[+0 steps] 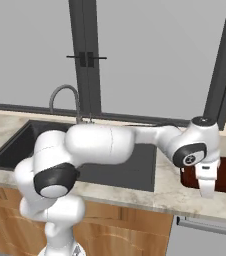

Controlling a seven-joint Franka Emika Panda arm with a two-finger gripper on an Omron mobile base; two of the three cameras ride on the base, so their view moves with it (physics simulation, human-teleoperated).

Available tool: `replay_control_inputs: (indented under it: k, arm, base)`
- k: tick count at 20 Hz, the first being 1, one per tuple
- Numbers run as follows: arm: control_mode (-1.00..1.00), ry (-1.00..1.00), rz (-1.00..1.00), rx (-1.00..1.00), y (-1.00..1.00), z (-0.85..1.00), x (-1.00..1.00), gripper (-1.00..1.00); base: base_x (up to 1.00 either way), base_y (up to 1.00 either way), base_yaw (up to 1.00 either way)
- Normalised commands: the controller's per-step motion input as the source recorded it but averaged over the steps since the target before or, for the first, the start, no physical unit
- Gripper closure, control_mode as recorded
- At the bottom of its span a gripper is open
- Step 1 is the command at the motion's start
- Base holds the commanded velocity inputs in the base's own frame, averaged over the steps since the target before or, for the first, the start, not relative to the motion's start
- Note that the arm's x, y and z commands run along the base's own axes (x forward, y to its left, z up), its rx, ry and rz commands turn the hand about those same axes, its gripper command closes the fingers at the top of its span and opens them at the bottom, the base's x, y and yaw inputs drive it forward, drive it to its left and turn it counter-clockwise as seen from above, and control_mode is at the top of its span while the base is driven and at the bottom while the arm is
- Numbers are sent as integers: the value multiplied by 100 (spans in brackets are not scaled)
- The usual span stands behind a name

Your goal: Pick up all produce items and place them in the sink. Turn on the sink faucet to wash them. Then turn the sink off and put them in the tray.

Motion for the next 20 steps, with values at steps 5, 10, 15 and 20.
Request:
replay_control_inputs:
  k: [5, 10, 15, 20]
  arm:
    - [-100, 0, 4, 0, -28, -17, 4, -100]
    - [-100, 0, 2, 0, -20, -16, 23, -100]
    - [-100, 0, 1, 0, -37, -1, 15, -100]
    - [-100, 0, 0, 1, -39, 1, 13, -100]
  base:
    - [0, 0, 0]
    - [0, 0, 0]
    - [0, 0, 0]
    - [0, 0, 0]
